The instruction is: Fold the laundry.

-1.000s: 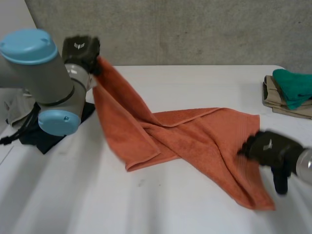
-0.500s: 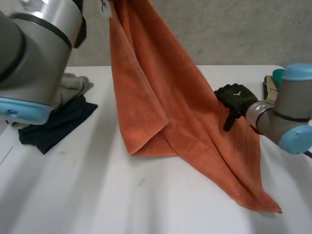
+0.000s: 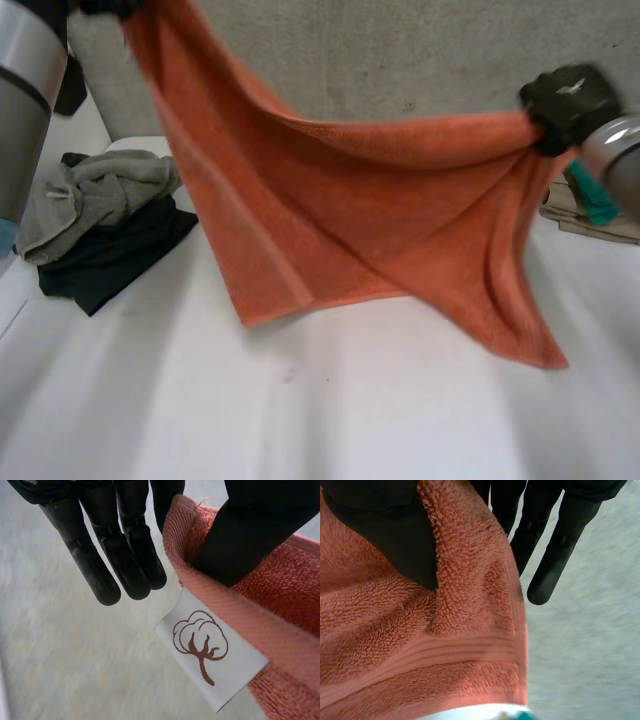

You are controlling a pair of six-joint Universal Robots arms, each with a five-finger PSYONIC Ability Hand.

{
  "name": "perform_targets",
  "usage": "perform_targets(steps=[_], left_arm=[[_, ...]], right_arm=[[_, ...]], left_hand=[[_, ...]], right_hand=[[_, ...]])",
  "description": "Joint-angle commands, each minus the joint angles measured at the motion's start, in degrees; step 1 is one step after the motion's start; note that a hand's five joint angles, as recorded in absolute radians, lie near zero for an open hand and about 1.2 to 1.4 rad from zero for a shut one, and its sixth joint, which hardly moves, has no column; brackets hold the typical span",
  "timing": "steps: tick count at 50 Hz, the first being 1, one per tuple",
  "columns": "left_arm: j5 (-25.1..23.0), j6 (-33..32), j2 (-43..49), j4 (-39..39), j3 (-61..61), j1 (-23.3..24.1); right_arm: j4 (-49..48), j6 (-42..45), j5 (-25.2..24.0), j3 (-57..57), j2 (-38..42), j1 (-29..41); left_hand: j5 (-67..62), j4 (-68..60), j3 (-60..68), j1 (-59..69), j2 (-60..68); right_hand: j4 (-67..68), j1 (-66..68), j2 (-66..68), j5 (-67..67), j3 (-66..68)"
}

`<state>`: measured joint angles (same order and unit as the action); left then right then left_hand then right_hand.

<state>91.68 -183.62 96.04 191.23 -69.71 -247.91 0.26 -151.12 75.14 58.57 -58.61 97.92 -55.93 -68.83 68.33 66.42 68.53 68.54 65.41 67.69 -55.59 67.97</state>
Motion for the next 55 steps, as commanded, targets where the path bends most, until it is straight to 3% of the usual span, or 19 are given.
perform_targets(steps=[1,10,16,20,24,26,29,30,34,40,50,55], left_arm=[[-0.01,-5.87,5.56,-6.74,-4.28,-2.93],[0.17,-16.33,14.26,-11.67,-9.30,-3.46],[0.34,-18.45,24.27,-10.62,-3.16,-2.67],[0.26,-17.92,29.64,-6.85,7.55,-2.41],[0.08,-17.48,33.33,2.81,19.16,-2.23],[0.26,-16.43,34.30,11.74,24.16,-2.23],[0.52,-14.06,34.31,21.35,26.20,-2.32],[0.96,-12.31,34.04,26.95,26.29,-2.58],[2.01,-10.36,33.87,34.98,25.95,-2.58],[3.77,-9.31,31.68,30.79,20.86,-2.76],[1.05,-6.93,21.65,29.37,-6.73,-4.34],[-1.23,-7.28,20.86,29.64,-17.55,-5.39]], right_arm=[[10.97,12.85,-5.35,5.67,-14.60,-4.67],[31.71,23.84,-5.44,8.04,-16.37,-5.02],[32.26,26.58,-2.55,6.91,-10.67,-4.14],[26.48,25.70,2.02,-0.20,-3.98,-2.83],[12.43,21.40,7.38,-8.72,0.68,-0.02],[-0.83,16.66,9.93,-11.98,1.74,1.57],[-19.68,10.61,12.13,-10.86,1.13,2.45],[-23.77,9.36,12.49,-10.06,0.69,2.62],[-33.83,6.28,12.23,-5.41,-2.12,2.98],[-30.86,5.75,12.05,1.09,-3.44,3.24],[-16.00,5.75,8.63,15.24,-3.88,2.54],[-11.60,5.57,5.90,22.10,0.75,2.71]], left_hand=[[-14.07,-11.17,11.67,13.58,11.47],[-14.07,-11.17,11.67,13.58,11.47],[-14.07,-11.17,11.67,13.58,11.47],[-14.07,-11.17,11.67,13.58,11.47],[-14.07,-11.17,11.67,13.58,11.47],[-14.07,-11.17,11.67,13.58,11.47],[-14.07,-11.17,11.67,13.58,11.47],[-14.07,-11.17,11.67,13.58,11.47],[-14.07,-11.17,11.67,13.58,11.47],[-14.07,-11.17,11.67,13.58,11.47],[-14.07,-11.17,11.67,13.58,11.47],[-14.07,-11.17,11.67,13.58,11.47]], right_hand=[[11.46,14.59,12.31,-14.41,12.03],[11.46,14.59,12.31,-14.41,12.03],[11.46,14.59,12.31,-14.41,12.03],[11.46,14.59,12.31,-14.41,12.03],[11.46,14.59,12.31,-14.41,12.03],[11.46,14.59,12.31,-14.41,12.03],[11.46,14.59,12.31,-14.41,12.03],[11.46,14.59,12.31,-14.41,12.03],[11.46,14.59,12.31,-14.41,12.03],[11.46,14.59,12.31,-14.41,12.03],[11.46,14.59,12.31,-14.41,12.03],[11.46,14.59,12.31,-14.41,12.03]])
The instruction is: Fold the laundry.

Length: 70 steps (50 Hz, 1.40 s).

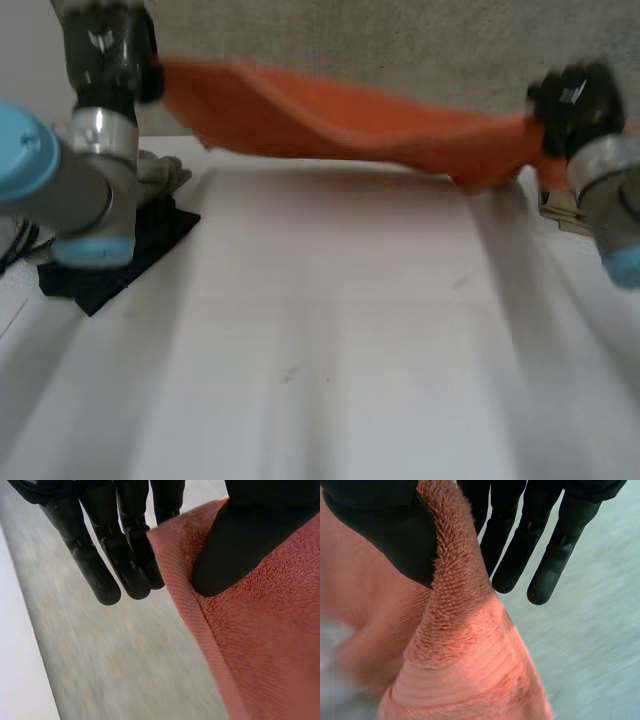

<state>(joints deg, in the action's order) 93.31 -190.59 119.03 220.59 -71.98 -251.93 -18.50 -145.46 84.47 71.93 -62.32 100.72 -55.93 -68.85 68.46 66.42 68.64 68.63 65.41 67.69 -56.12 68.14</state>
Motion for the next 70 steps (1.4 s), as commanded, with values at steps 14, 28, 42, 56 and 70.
perform_targets(steps=[14,28,42,56,70], left_arm=[[-3.92,-0.22,-6.97,-0.25,-24.44,-2.51],[-5.60,-0.22,-8.90,-0.34,-26.11,-2.60],[-5.60,-1.89,-20.49,-15.52,-31.38,-3.21],[-14.55,-29.56,-38.43,-51.48,-42.45,-14.46],[-19.92,-28.62,-25.35,-31.12,-37.63,-11.92]], right_arm=[[15.50,-10.80,-3.96,10.69,4.50,-1.49],[23.42,-11.95,-4.49,8.58,5.98,-8.70],[28.67,-1.88,-10.63,12.44,-4.35,-10.01],[53.13,35.06,-10.11,24.84,-17.92,-22.23],[33.11,24.45,-9.50,20.28,-9.76,-15.92]], left_hand=[[-14.07,-11.15,11.54,13.58,11.36],[-14.07,-11.15,11.54,13.58,11.36],[-14.07,-11.15,11.54,13.58,11.36],[-14.07,-11.15,11.54,13.58,11.36],[-14.07,-11.15,11.54,13.58,11.36]], right_hand=[[-25.90,-22.68,-24.96,23.39,-25.41],[-23.07,-19.85,-22.13,20.56,-22.57],[11.37,14.59,12.31,-13.88,11.86],[11.37,14.59,12.31,-13.88,11.86],[11.37,14.59,12.31,-13.88,11.86]])
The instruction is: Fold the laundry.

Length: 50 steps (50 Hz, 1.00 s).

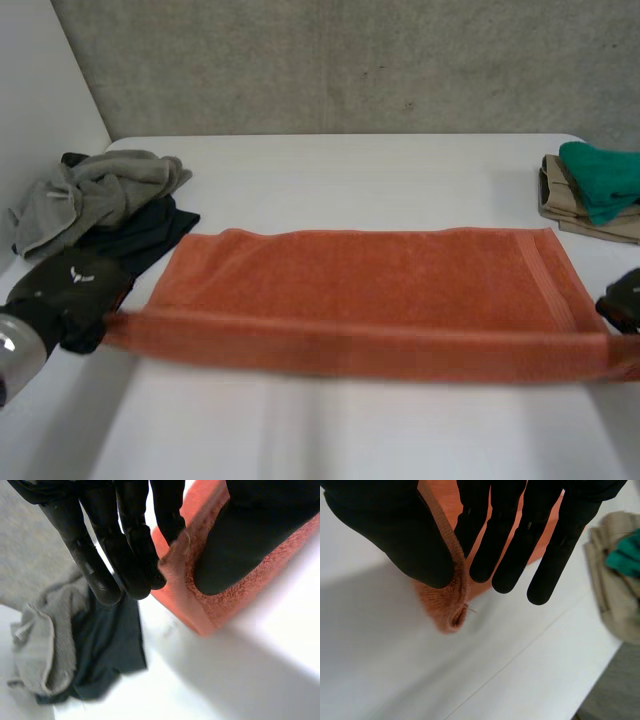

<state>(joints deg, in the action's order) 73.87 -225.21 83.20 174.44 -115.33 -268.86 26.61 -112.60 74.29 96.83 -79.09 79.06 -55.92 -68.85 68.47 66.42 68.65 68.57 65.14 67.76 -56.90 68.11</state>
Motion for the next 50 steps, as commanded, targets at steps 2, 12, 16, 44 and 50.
perform_targets(steps=[2,12,16,44,50], left_arm=[[0.21,8.02,15.12,18.72,8.70,6.49],[12.43,10.14,35.08,22.26,26.28,12.91],[18.22,10.05,43.42,22.26,35.93,15.20],[24.74,13.02,45.58,21.47,44.60,23.82],[24.21,17.87,39.85,21.55,38.17,23.82]], right_arm=[[-16.92,-11.50,1.12,-7.79,10.35,8.65],[-31.34,-14.14,6.65,-22.98,25.28,13.92],[-34.60,-13.97,7.10,-28.44,30.48,14.63],[-33.05,-28.63,7.99,-26.00,21.63,15.08],[-18.54,-31.02,0.08,-19.67,16.87,8.05]], left_hand=[[-14.08,-11.15,11.53,13.58,11.35],[-14.08,-11.15,11.53,13.58,11.35],[-14.08,-11.15,11.53,13.58,11.35],[55.92,58.85,-58.47,-56.42,-58.65],[55.88,58.80,-58.42,-56.37,-58.60]], right_hand=[[11.43,14.86,12.24,-13.10,11.89],[11.43,14.86,12.24,-13.10,11.89],[11.43,14.86,12.24,-13.10,11.89],[-58.57,-55.14,-57.76,56.90,-58.11],[-54.64,-51.21,-53.84,52.97,-54.18]])
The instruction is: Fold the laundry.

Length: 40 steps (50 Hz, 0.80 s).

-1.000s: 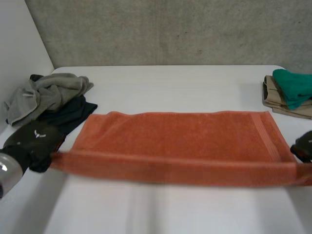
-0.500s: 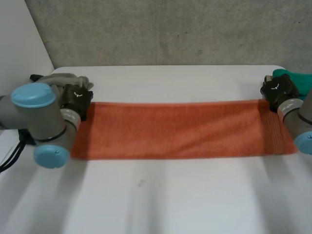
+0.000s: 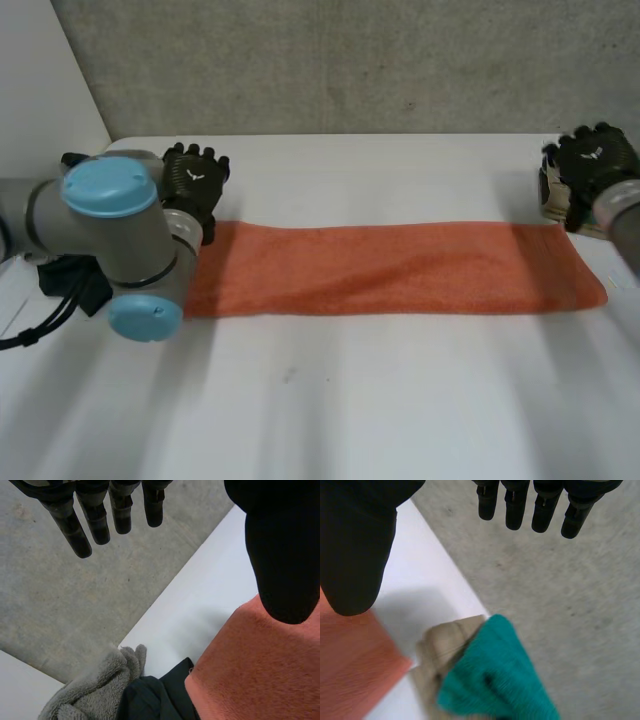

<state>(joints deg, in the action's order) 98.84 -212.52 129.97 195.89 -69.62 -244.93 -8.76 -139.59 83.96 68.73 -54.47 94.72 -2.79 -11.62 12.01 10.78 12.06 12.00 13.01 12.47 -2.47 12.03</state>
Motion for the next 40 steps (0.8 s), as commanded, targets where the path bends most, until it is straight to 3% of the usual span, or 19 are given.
perform_targets(steps=[1,7,14,21,23,26,36,40], left_arm=[[-0.93,5.88,-7.62,0.10,-8.59,-0.20],[-2.69,7.91,-9.91,0.72,-13.00,-0.11],[-3.31,7.99,-9.47,0.89,-13.70,-0.28],[-3.31,8.08,-9.03,0.98,-13.79,-0.64],[-3.31,8.08,-9.03,0.98,-13.96,-0.72],[-3.31,8.08,-9.03,1.07,-14.32,-0.81],[-3.22,8.08,-10.35,0.98,-15.28,-0.64],[-3.13,8.08,-12.10,0.98,-16.07,-0.72]], right_arm=[[19.72,-3.84,-11.61,10.09,-8.02,-9.19],[21.16,-3.23,-17.51,16.69,-8.11,-14.12],[9.13,-2.88,-21.12,20.83,-6.45,-16.85],[4.37,-2.88,-20.68,19.78,-1.61,-16.59],[3.93,-2.79,-20.59,19.25,-0.64,-16.50],[3.14,-2.70,-20.33,18.29,0.59,-16.41],[1.99,-2.26,-15.06,19.25,-3.01,-20.71],[2.08,3.08,-13.65,18.11,-5.65,-24.84]], left_hand=[[2.75,1.58,-1.96,-0.73,-2.02],[2.58,1.41,-1.79,-0.56,-1.85],[2.41,1.24,-1.62,-0.39,-1.68],[2.41,1.24,-1.62,-0.39,-1.68],[2.41,1.24,-1.62,-0.39,-1.68],[2.41,1.24,-1.62,-0.39,-1.68],[2.41,1.24,-1.62,-0.39,-1.68],[2.41,1.24,-1.62,-0.39,-1.68]], right_hand=[[6.28,5.27,5.81,-5.81,6.25],[18.76,17.75,18.29,-18.29,18.73],[23.31,22.30,22.84,-22.85,23.28],[28.34,27.33,27.87,-27.88,28.31],[37.90,36.89,37.44,-37.44,37.87],[67.89,66.88,67.43,-67.43,67.86],[68.00,66.99,67.53,-67.53,67.97],[68.00,66.99,67.53,-67.53,67.97]])
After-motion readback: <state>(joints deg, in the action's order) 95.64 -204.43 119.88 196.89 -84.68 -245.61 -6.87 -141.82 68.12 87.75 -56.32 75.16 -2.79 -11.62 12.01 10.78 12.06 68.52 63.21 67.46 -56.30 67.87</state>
